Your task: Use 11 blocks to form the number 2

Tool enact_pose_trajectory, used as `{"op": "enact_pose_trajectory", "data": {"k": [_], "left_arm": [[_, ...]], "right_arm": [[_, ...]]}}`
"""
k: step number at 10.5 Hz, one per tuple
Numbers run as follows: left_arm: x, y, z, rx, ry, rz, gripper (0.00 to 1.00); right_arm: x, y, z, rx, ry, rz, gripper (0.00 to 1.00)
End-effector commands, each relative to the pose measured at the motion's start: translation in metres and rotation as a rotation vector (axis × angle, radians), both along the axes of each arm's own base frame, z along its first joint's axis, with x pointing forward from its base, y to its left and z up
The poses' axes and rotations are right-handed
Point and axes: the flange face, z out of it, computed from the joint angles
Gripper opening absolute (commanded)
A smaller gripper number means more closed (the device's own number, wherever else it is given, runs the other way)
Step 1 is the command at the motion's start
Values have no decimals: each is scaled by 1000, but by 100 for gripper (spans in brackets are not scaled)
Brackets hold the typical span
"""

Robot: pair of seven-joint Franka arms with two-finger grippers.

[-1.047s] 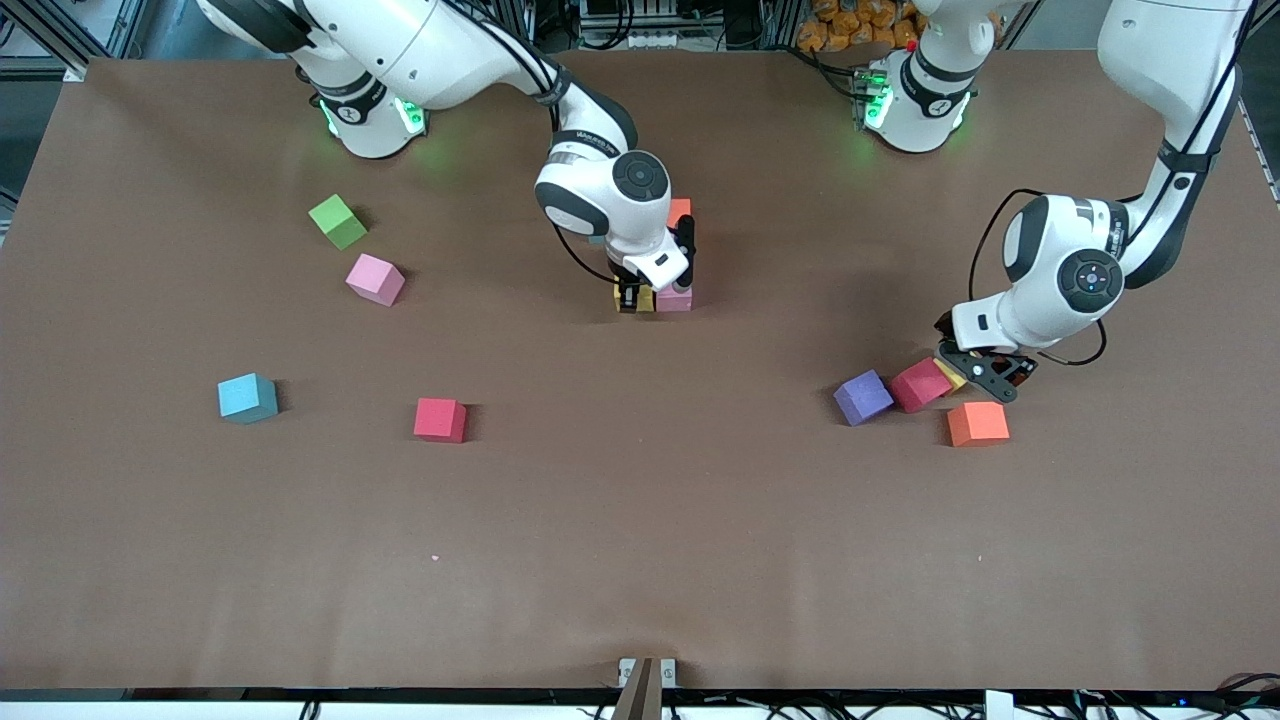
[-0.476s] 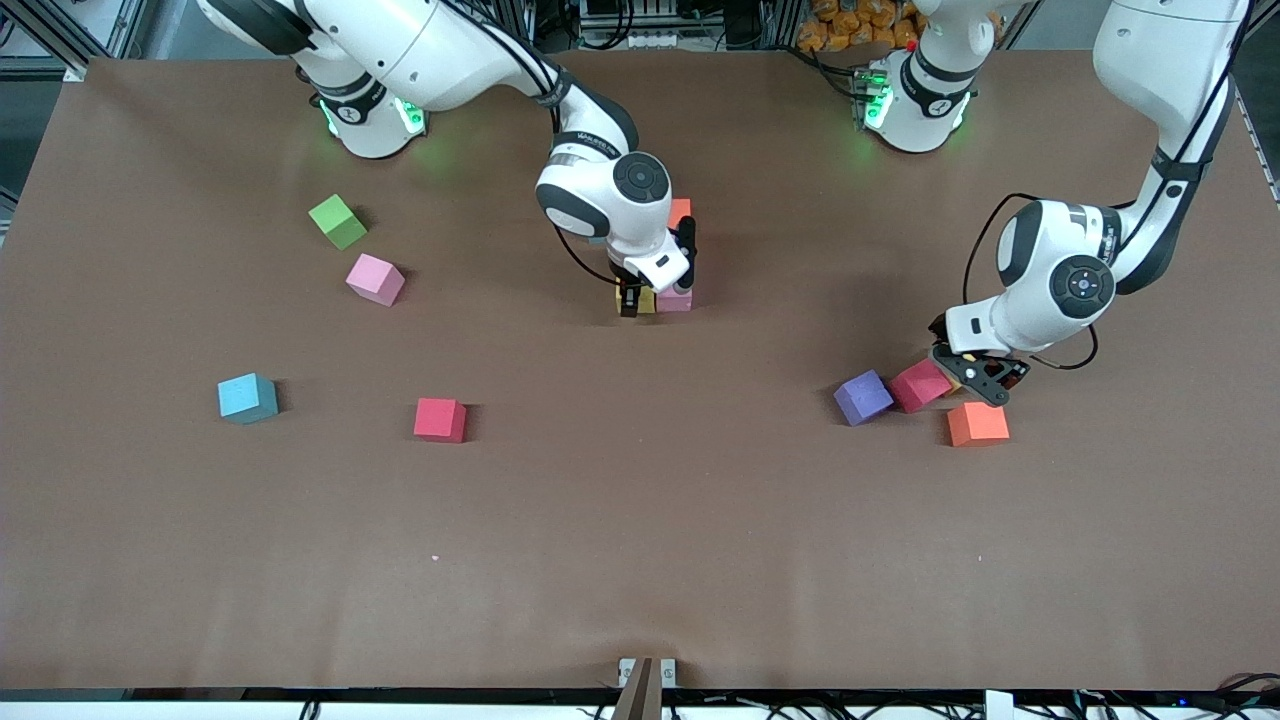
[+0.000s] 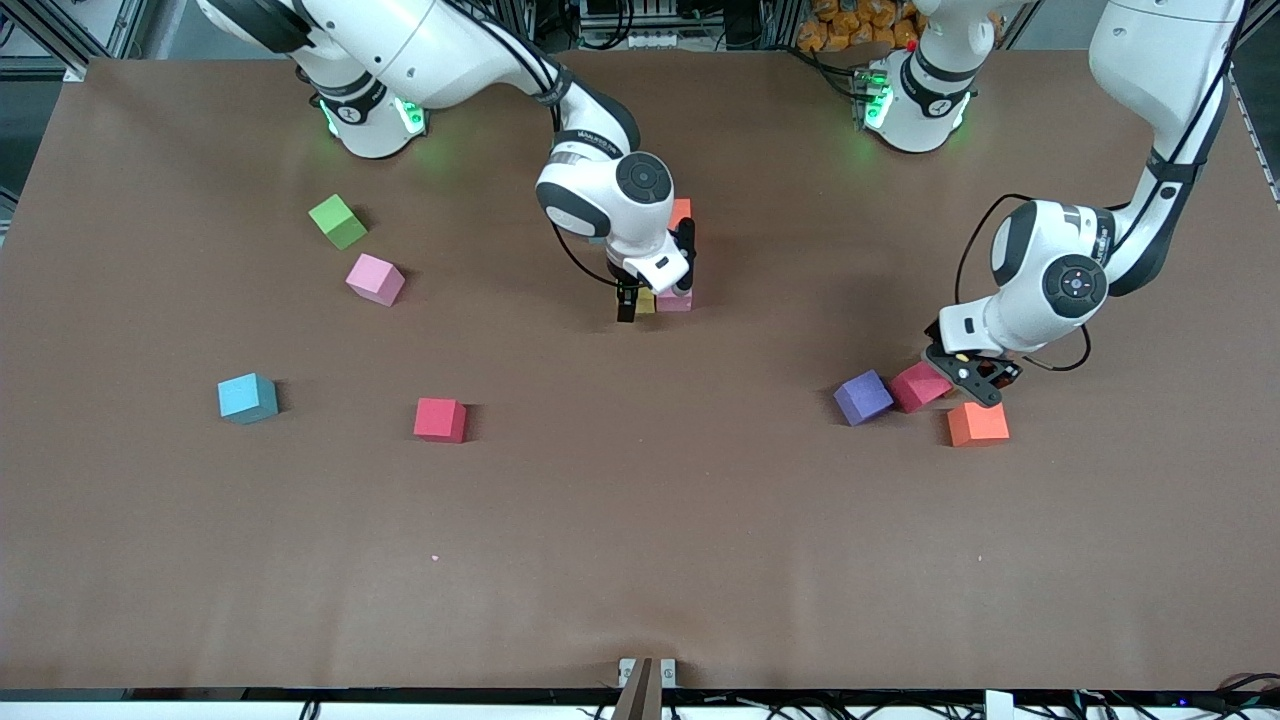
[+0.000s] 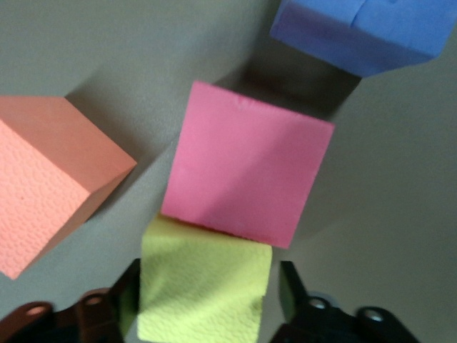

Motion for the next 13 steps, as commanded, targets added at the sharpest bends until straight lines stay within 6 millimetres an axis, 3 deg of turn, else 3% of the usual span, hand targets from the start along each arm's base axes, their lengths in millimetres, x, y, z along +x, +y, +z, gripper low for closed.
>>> {"op": "enact_pose_trajectory", "data": {"k": [1, 3, 4, 5, 6, 8, 9, 12, 13], "left_arm": [[8, 1, 15, 8, -35, 4, 26], [11, 0, 49, 35, -56, -1, 19], [14, -10, 77, 59, -42, -10, 19], [18, -19, 102, 70, -16, 1, 19], [20, -42, 122, 54, -11, -6, 19], [19, -75, 137, -1, -11, -14, 18], [21, -100, 146, -14, -30, -53, 17], [16, -207, 184, -90, -101, -69, 11], [15, -239, 197, -121, -113, -90, 5]], "right_arm": [[3, -5, 34, -26, -40, -7, 100], [14, -15, 57, -27, -64, -34, 100], [25, -23, 69, -26, -73, -65, 100], [47, -42, 79, 0, -52, -172, 100], [71, -63, 87, 33, -28, -283, 100], [118, -109, 96, 65, -16, -462, 100], [138, -135, 94, 55, -30, -587, 100], [182, -206, 81, -7, -99, -1048, 100], [193, -228, 71, -32, -117, -1204, 100]]}}
